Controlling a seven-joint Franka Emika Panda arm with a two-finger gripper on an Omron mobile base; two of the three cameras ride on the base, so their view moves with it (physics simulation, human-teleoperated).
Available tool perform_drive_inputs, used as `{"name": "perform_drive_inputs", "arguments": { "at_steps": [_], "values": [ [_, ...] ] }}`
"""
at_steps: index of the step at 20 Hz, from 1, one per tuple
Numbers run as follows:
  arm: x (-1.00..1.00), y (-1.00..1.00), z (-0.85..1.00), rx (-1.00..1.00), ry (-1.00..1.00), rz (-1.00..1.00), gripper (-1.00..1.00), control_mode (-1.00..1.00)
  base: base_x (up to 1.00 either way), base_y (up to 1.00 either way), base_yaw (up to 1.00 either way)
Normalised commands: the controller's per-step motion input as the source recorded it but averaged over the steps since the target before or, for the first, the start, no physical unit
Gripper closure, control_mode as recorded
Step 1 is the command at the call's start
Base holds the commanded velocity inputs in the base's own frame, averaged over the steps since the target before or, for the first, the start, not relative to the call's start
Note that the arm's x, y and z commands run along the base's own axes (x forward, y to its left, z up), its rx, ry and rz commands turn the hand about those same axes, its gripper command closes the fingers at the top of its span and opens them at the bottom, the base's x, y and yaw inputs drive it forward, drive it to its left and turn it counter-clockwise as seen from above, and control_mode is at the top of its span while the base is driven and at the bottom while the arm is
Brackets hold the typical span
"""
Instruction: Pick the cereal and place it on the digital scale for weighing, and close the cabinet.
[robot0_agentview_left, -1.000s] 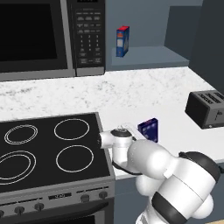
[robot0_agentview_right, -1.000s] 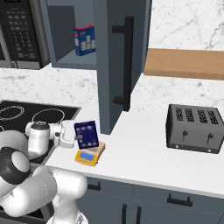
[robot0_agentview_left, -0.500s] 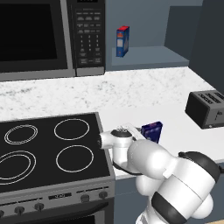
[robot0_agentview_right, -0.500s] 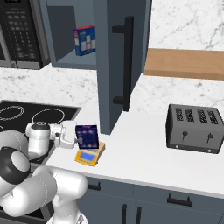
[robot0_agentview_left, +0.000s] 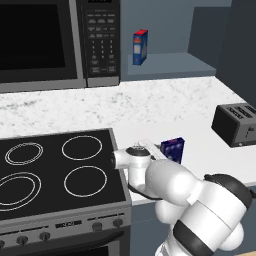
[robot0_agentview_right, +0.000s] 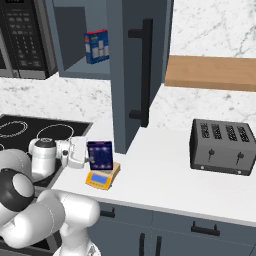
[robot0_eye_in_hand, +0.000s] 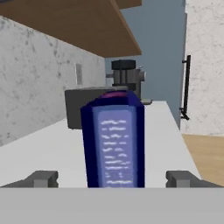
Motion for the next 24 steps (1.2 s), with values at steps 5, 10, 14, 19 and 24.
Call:
{"name": "perform_drive_inputs", "arguments": {
  "at_steps": [5, 10, 14, 19, 24],
  "values": [
    [-0.04, 0.31, 0.38, -0.04, -0.07, 0.0, -1.0, -1.0, 0.0, 0.0, 0.0],
    [-0.26, 0.47, 0.57, -0.02, -0.11, 0.0, -1.0, -1.0, 0.0, 0.0, 0.0],
    [-0.47, 0.23, 0.69, 0.0, -0.16, 0.0, -1.0, -1.0, 0.0, 0.0, 0.0],
    [-0.72, -0.05, 0.8, 0.07, -0.3, 0.0, -1.0, -1.0, 0.0, 0.0, 0.0],
    [-0.93, -0.26, 0.98, 0.22, -0.46, 0.0, -1.0, -1.0, 0.0, 0.0, 0.0]
  ]
}}
